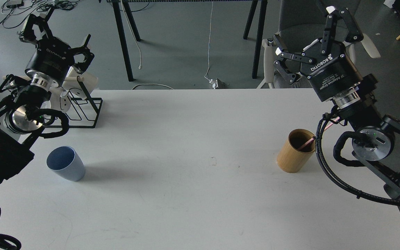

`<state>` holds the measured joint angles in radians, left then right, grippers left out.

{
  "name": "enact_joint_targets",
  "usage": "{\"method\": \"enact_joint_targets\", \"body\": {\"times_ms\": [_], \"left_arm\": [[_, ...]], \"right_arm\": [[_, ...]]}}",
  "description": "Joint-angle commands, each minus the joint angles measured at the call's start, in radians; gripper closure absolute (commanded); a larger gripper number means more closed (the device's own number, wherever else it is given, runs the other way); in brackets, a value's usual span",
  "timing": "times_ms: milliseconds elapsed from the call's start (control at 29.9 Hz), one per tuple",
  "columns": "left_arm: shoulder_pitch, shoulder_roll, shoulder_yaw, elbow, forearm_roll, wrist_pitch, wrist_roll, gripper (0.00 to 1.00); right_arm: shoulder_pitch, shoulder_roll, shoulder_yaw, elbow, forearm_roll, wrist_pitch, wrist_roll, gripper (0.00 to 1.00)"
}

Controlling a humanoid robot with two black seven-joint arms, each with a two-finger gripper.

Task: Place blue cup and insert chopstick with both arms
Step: 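Lower the left gripper from the rack toward the blue cup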

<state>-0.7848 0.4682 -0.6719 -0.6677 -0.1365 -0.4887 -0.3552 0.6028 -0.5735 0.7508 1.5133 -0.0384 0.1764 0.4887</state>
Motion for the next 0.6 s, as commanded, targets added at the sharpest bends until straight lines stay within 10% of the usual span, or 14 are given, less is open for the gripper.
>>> {"method": "enact_joint_targets", "body": {"times_ms": [0,568], "left_arm": [[0.002,0.0,0.0,0.002,-0.003,0.0,-0.011,0.0],[-0.004,-0.059,-0.133,0.016,-0.012,0.0,-0.111,0.0]], "right_arm": [[0.0,0.023,0.025,-0.001,0.0,-0.006,0.0,0.01],[0.0,0.05,0.064,0.001,0.002,-0.006,0.0,0.01]]}}
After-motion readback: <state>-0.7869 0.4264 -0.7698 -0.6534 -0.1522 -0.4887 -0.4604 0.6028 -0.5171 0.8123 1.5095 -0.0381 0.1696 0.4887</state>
